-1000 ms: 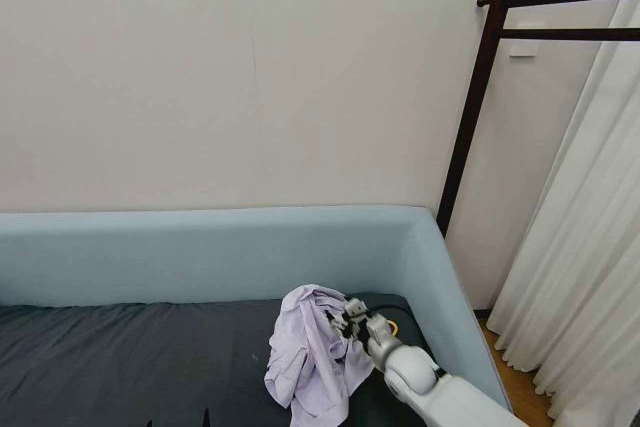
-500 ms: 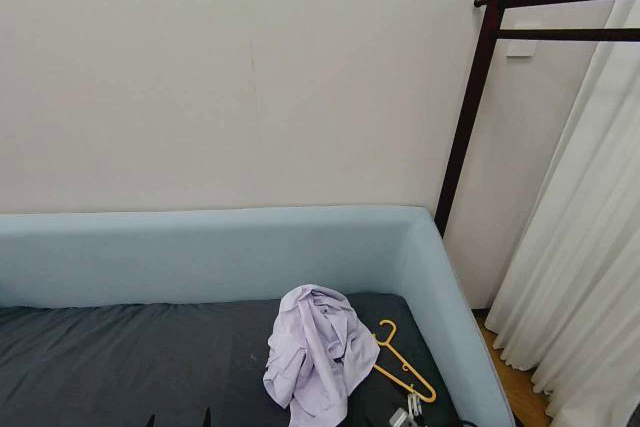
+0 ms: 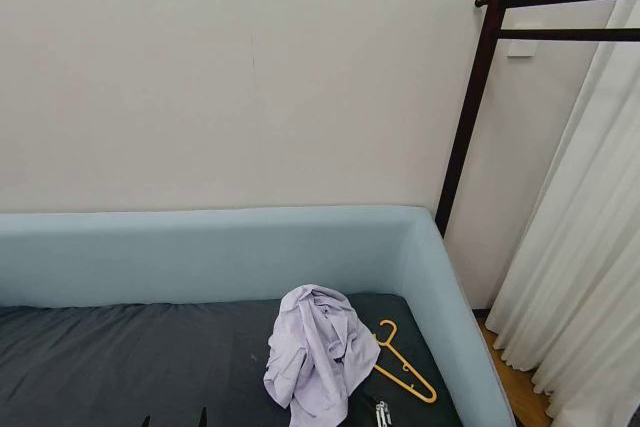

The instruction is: Pick up the clothes from the sofa and hang them on the clothes hanger.

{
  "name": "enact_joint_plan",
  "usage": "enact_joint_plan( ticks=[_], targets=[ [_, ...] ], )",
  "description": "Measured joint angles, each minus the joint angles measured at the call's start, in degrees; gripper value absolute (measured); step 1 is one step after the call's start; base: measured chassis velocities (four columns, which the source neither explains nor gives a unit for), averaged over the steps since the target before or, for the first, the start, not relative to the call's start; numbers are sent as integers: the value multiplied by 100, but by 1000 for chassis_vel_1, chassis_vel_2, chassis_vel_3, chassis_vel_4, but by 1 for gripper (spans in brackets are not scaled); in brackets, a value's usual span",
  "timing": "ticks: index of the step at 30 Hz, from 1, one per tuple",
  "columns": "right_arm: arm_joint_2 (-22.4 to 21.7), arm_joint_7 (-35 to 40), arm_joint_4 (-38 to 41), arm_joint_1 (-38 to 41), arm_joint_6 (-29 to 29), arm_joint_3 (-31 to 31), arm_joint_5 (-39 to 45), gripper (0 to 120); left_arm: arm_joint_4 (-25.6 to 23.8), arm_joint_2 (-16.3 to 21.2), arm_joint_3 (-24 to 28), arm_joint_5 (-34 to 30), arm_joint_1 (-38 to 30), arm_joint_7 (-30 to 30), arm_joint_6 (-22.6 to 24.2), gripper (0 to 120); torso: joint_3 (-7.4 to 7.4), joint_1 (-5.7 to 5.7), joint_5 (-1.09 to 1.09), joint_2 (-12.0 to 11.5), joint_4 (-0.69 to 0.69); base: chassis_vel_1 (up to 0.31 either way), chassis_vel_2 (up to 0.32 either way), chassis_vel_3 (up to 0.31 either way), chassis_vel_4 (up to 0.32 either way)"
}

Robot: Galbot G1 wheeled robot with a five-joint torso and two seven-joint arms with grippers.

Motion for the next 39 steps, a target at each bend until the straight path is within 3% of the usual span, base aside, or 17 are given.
enact_joint_plan(
  ticks=[2, 4, 6, 9, 16, 23, 31, 35, 38, 39],
  targets=[
    [84, 107, -171, 128, 11, -6, -163, 73, 0, -3, -12, -1, 8, -4, 1, 98, 0, 0, -1, 0, 0, 0, 0, 0, 0],
    [98, 137, -198, 157, 22, -6, -197, 72, 0, -4, -17, -2, 14, -5, 0, 98, 0, 0, 0, 0, 0, 0, 0, 0, 0],
    [96, 236, -200, 222, 87, -3, -302, 60, 15, -2, -28, -4, 24, -8, -7, 98, 0, 0, 0, 0, 0, 0, 0, 0, 0],
    [50, 259, -97, 221, 130, -27, -318, 52, 49, 4, -32, -7, 23, -11, -18, 98, 0, 0, 0, 0, -1, 0, 0, 0, 0],
    [-140, 87, 530, 197, -220, -407, 863, 23, 132, 36, -1, -7, -31, -13, -23, 98, 0, 0, 0, 0, -1, 0, 0, 0, 0],
    [-280, 18, 835, 291, -428, -660, 1185, 2, 134, 38, -6, 5, -34, -14, -23, 98, 0, 0, 0, 0, -1, 0, 0, 0, 0],
    [-527, 64, 1795, 308, -1098, -765, 1856, 0, 132, -20, -27, 7, -90, -40, -36, 98, 0, 1, 0, -1, -1, 0, 0, 0, 0],
    [-811, 115, 2643, 420, -1438, -676, 1959, 0, 118, -21, -36, 4, -123, -43, -36, 98, 0, 0, 1, 0, 0, 0, 0, 0, 0],
    [-1297, 138, 3795, 531, -2068, -516, 2158, 0, 109, -20, -60, -2, -146, -46, -36, 98, 0, 1, 1, -1, 1, 0, 0, 0, 0],
    [-1297, 138, 3795, 531, -2068, -516, 2158, 0, 109, -20, -60, -2, -146, -46, -36, 98, 0, 1, 1, -1, 1, 0, 0, 0, 0]
  ],
)
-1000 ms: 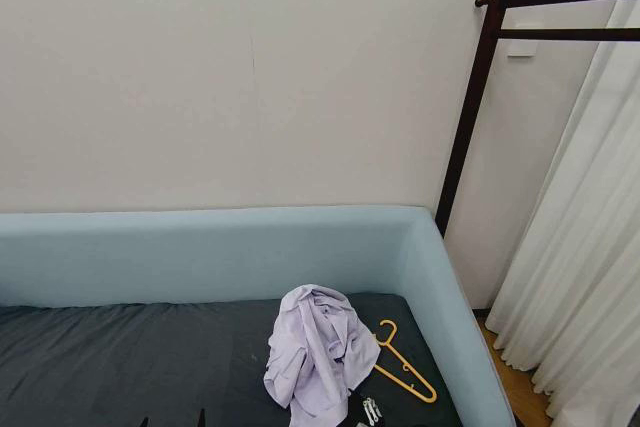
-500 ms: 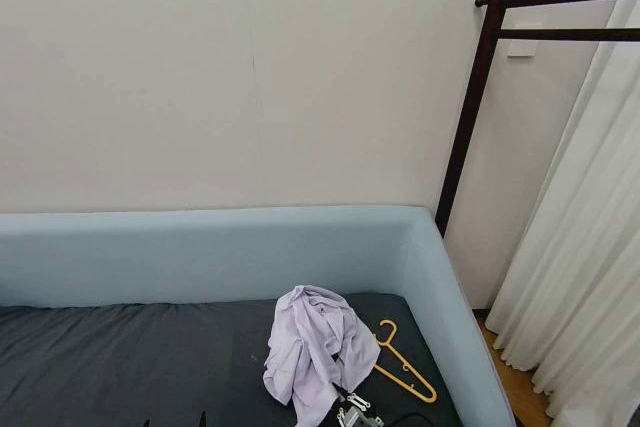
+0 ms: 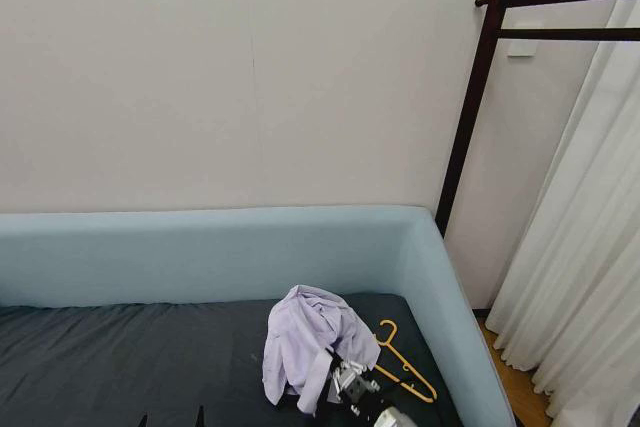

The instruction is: Pick up the clothes from the sofa and hang them on the clothes hanger.

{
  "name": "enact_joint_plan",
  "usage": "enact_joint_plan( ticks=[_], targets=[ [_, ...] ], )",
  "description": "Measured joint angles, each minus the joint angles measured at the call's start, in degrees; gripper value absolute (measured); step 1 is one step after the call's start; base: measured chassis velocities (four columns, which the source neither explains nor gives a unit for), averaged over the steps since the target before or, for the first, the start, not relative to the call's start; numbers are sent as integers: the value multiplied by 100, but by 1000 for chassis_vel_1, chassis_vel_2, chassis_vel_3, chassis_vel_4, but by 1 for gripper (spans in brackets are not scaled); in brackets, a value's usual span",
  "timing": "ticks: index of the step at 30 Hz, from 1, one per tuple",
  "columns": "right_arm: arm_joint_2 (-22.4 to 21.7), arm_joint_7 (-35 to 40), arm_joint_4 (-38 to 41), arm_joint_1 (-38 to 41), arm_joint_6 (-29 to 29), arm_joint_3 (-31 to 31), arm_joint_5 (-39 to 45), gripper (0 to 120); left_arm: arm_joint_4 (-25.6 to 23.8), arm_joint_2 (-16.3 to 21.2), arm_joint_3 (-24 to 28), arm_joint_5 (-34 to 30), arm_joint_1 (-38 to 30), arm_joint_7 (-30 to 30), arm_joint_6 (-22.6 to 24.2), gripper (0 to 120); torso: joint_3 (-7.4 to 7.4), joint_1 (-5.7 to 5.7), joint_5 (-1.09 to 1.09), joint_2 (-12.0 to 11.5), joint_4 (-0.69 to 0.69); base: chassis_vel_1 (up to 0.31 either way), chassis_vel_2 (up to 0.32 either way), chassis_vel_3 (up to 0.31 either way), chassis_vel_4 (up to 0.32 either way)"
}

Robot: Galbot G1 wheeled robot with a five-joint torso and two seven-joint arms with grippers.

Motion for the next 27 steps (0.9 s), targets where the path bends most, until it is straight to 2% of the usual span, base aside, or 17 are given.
enact_joint_plan(
  ticks=[2, 3, 5, 8, 9, 11, 13, 14, 16, 18, 19, 21, 22, 23, 27],
  targets=[
    [-231, -8, 474, 3, -272, 118, 109, 0, -15, 0, -9, -5, -1, -2, 1, 98, 0, 0, 0, 0, -1, 0, 0, 0, 0],
    [-559, -38, 1144, -50, -772, 344, 325, 0, -31, 2, -24, -17, -2, 0, 3, 98, 0, 0, 0, 0, -1, 0, 0, 0, 0],
    [-647, -44, 1300, -74, -927, 413, 377, 0, -34, 4, -29, -20, -1, -2, 4, 98, 0, 0, 0, 0, -1, 0, 0, 0, 0],
    [-1189, -118, 2387, -215, -2125, 933, 669, 0, -33, 0, -39, -30, -13, -1, 3, 98, -1, 0, 0, 0, -4, 0, 0, 0, 0],
    [-1189, -118, 2387, -215, -2125, 933, 669, 0, -33, 0, -39, -30, -13, -1, 3, 98, -1, 0, 0, 0, -4, 0, 0, 0, 0],
    [-1313, -168, 2751, -137, -2646, 978, 782, 0, -14, -12, -49, -34, -24, 0, -2, 98, -1, 0, -1, 0, -4, 0, 0, 0, 0],
    [-1253, -236, 2783, 196, -3125, 557, 852, 0, 10, -31, -72, -48, -33, 1, -18, 98, -1, 0, -3, 1, -4, 0, 0, 0, 0],
    [-1253, -236, 2783, 196, -3125, 557, 852, 0, 10, -31, -72, -48, -33, 1, -18, 98, -1, 0, -3, 1, -4, 0, 0, 0, 0],
    [-966, -263, 2258, 694, -3251, -124, 831, 0, 33, -53, -102, -61, -37, 4, -39, 98, -1, -1, 0, 0, -2, 0, 0, 0, 0],
    [-453, -266, 1355, 1247, -3231, -890, 794, 0, 56, -82, -129, -73, -38, 0, -60, 98, 0, 0, -2, 1, -2, 0, 0, 0, 0],
    [-453, -266, 1355, 1247, -3231, -890, 794, 0, 56, -82, -129, -73, -38, 0, -60, 98, 0, 0, -2, 1, -2, 0, 0, 0, 0],
    [-12, -267, 560, 1608, -3170, -1386, 790, 0, 64, -103, -145, -77, -40, 6, -65, 98, 0, 0, 0, 0, 2, 0, 0, 0, 0],
    [511, -260, -316, 1947, -3122, -1880, 789, 0, 78, -124, -157, -81, -41, 3, -67, 98, 1, 1, -1, -1, 2, 0, 0, 0, 0],
    [511, -260, -316, 1947, -3122, -1880, 789, 0, 78, -124, -157, -81, -41, 3, -67, 98, 1, 1, -1, -1, 2, 0, 0, 0, 0],
    [1604, -229, -2005, 2455, -2967, -2563, 782, 0, 122, -179, -193, -82, -59, 2, -73, 98, 1, 1, -4, -1, -1, 0, 0, 0, 0]
  ],
)
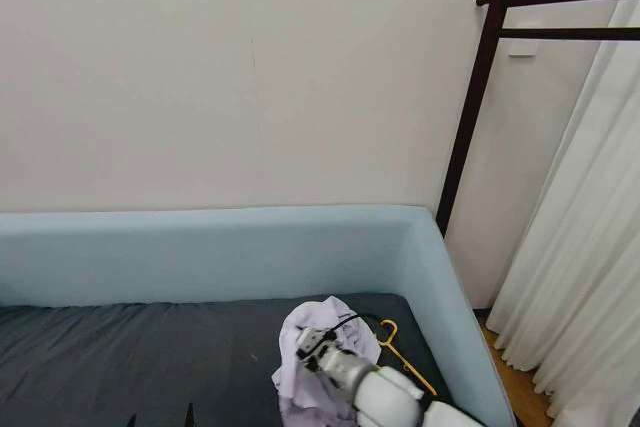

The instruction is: Pick up the clothes from the sofa and hang them on the clothes hanger.

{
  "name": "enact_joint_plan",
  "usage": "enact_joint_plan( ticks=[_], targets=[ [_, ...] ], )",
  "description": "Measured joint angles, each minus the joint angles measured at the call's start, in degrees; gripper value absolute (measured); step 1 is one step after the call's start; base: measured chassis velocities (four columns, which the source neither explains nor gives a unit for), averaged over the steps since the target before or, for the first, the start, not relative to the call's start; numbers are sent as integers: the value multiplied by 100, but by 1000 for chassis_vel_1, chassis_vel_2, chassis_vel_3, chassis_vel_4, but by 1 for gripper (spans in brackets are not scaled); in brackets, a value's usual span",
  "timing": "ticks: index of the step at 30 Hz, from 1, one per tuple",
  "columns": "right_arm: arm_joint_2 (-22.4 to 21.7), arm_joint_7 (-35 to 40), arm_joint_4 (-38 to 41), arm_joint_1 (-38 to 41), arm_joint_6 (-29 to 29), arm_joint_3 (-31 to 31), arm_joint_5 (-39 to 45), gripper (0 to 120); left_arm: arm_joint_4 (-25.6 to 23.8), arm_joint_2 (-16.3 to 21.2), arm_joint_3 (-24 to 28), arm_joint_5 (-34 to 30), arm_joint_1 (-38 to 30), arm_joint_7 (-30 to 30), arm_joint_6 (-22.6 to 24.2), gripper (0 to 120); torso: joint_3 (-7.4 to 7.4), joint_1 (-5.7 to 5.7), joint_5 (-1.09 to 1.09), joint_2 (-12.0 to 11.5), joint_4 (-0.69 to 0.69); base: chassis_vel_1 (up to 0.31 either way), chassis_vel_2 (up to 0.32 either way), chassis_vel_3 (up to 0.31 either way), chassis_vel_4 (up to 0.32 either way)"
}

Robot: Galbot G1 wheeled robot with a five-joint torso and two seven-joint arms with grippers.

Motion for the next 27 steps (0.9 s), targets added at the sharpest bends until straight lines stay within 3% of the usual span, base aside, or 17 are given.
enact_joint_plan(
  ticks=[1, 4, 10, 17, 23, 27],
  targets=[
    [0, 0, 0, 0, 0, 0, 0, 0, 0, 0, 0, 0, 0, 0, 0, 98, 0, 0, 0, 0, 0, 0, 0, 0, 0],
    [1009, 21, -1526, 426, 670, -271, -125, 0, 7, -34, -12, -3, 6, -1, -20, 98, 0, 0, 1, 0, 2, 0, 0, 0, 0],
    [1837, 52, -3015, 828, 1440, -119, -453, 0, 53, -66, -45, -28, 29, -3, -111, 97, -1, 0, 1, 0, 1, 0, 0, 0, 0],
    [1493, -79, -2577, 630, 1531, -279, -328, 23, 122, -9, -58, -81, -14, -9, -140, 97, -1, -1, 3, 1, -2, 0, 0, 0, 0],
    [1069, -219, -2259, 401, 2192, -299, -835, 47, 135, -2, 22, -60, -72, -12, -93, 98, -1, -2, 5, 1, -1, 0, 0, 0, 0],
    [783, -191, -1915, 323, 2227, -242, -760, 60, 132, -5, 43, -41, -64, -9, -85, 98, -1, -1, 5, 1, 2, 0, 0, 0, 0]
  ],
)
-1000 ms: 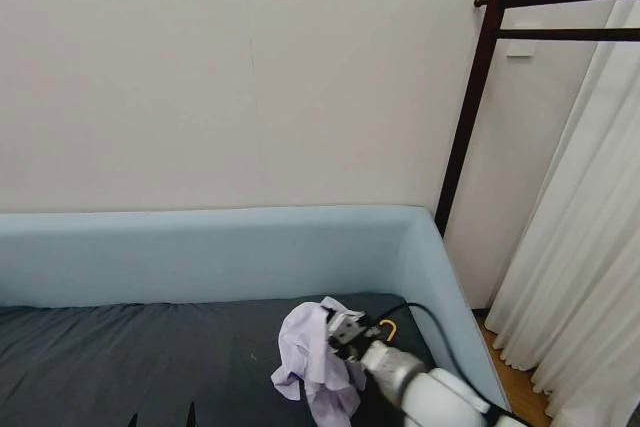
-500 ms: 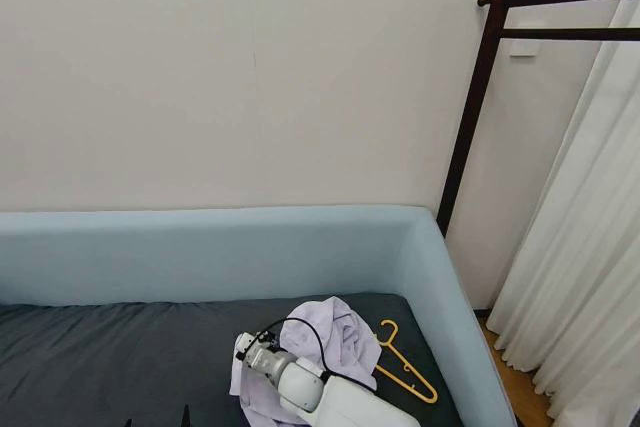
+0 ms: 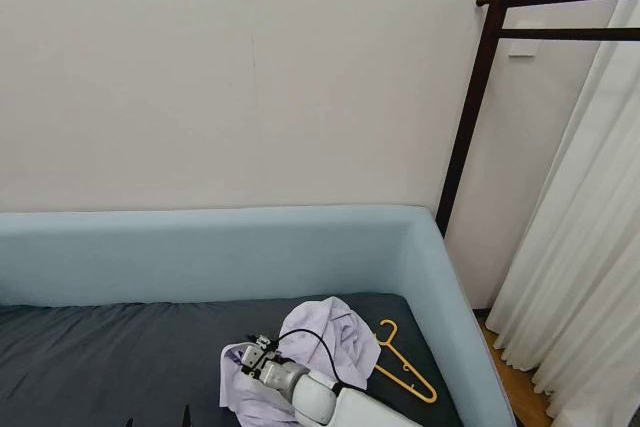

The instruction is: Pick up the clothes from the sofa and hang them on the clothes hanger.

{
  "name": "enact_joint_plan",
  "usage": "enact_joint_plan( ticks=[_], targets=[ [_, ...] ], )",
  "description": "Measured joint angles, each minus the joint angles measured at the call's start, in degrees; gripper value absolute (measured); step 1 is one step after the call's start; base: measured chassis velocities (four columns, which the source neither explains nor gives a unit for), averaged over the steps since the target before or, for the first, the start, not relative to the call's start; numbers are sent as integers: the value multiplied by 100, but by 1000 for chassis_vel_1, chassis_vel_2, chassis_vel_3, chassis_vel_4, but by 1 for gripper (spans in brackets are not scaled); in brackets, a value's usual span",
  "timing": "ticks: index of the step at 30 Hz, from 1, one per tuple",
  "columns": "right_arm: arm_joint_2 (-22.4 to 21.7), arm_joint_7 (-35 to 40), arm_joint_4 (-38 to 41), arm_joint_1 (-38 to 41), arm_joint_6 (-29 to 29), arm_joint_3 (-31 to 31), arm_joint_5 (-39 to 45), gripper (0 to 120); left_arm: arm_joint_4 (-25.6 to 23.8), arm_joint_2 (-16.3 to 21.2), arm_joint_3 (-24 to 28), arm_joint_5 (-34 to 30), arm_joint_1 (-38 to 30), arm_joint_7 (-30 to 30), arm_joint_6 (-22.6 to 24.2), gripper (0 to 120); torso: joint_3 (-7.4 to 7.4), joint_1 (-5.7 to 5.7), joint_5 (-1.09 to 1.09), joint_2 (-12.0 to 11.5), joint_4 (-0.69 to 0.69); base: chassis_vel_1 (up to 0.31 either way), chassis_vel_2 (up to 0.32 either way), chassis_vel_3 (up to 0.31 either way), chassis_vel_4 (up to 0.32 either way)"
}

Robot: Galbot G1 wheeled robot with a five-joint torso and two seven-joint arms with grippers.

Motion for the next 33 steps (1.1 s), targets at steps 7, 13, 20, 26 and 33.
enact_joint_plan(
  ticks=[7, 13, 20, 26, 33],
  targets=[
    [-915, 293, 1383, -592, -724, 650, 1672, 84, 41, 8, -2, -8, 3, -5, -7, 97, -1, 0, -2, 0, -3, 0, 0, 0, 0],
    [-1432, 346, 2064, -1144, -1203, 1084, 2647, 100, 80, 15, 45, -10, -7, -4, -8, 98, -1, 0, -2, 0, -3, 0, 0, 0, 0],
    [-1494, 150, 2172, -1738, -1229, 1441, 3050, 100, 126, 8, 86, -10, -19, -3, -8, 98, -1, -1, -2, 1, -3, 0, 0, 0, 0],
    [-1238, -61, 1773, -1853, -897, 1530, 3009, 100, 124, -9, 107, -5, 1, 0, -8, 98, -1, -1, -1, 1, -1, 0, 0, 0, 0],
    [-857, -117, 1224, -1759, -632, 1666, 3290, 100, 92, 13, 85, -3, 30, 2, -8, 98, 0, 0, -2, 0, -1, 0, 0, 0, 0]
  ],
)
